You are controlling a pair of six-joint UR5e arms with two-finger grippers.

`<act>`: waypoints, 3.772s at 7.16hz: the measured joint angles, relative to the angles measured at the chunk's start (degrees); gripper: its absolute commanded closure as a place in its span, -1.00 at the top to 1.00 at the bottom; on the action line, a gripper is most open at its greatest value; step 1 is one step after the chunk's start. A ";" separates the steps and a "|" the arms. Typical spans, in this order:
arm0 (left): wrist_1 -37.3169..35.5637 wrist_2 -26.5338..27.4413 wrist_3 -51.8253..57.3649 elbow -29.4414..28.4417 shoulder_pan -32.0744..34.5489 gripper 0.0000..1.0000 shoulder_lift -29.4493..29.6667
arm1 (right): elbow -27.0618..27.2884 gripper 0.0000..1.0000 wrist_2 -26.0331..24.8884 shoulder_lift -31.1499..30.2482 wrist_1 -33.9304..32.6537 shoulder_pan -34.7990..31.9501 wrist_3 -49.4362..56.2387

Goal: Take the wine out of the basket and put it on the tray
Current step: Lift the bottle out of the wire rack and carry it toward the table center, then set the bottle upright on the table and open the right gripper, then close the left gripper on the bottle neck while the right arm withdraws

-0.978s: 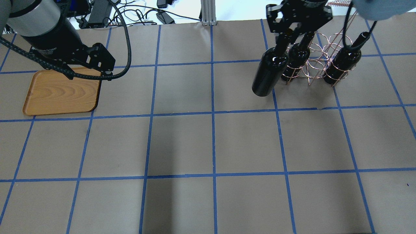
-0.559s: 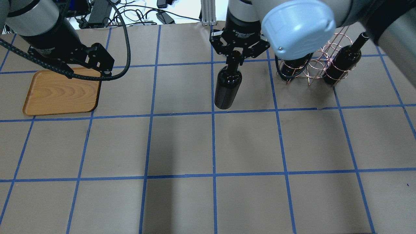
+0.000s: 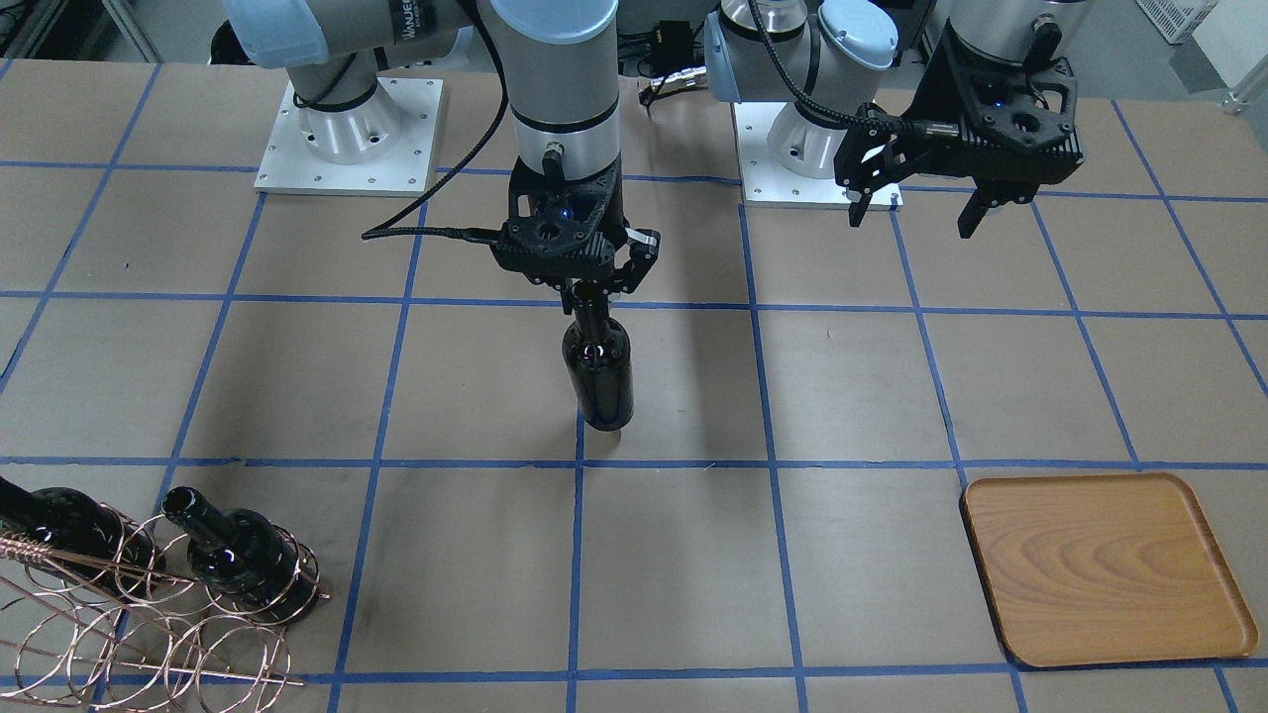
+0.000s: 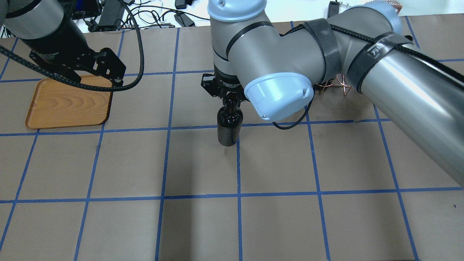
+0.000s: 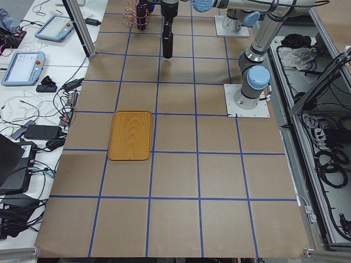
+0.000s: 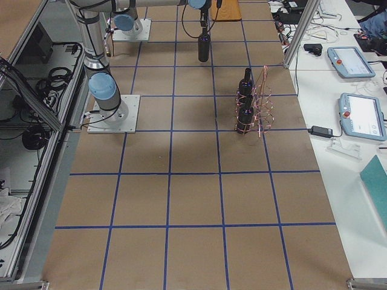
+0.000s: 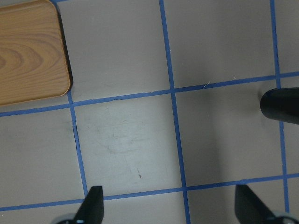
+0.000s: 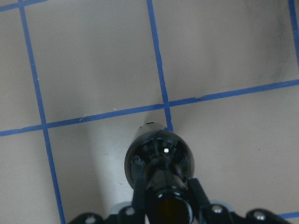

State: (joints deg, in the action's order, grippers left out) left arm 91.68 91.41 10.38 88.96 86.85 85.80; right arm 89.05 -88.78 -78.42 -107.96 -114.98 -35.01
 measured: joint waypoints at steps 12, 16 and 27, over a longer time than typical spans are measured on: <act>0.53 -0.39 -6.69 1.18 1.09 1.00 0.37 | -5.57 1.00 -0.75 -2.12 6.43 4.77 3.65; -3.53 -1.67 -24.08 1.86 11.26 1.00 3.25 | -5.74 1.00 -3.36 -4.46 10.17 20.99 23.59; -14.87 -2.40 -35.68 3.68 23.98 1.00 15.13 | -3.90 1.00 3.25 -6.44 12.12 24.72 26.80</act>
State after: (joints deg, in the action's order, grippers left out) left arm 76.81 89.01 -25.30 92.64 110.84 100.93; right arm 85.15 -85.53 -84.86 -95.84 -90.26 -8.21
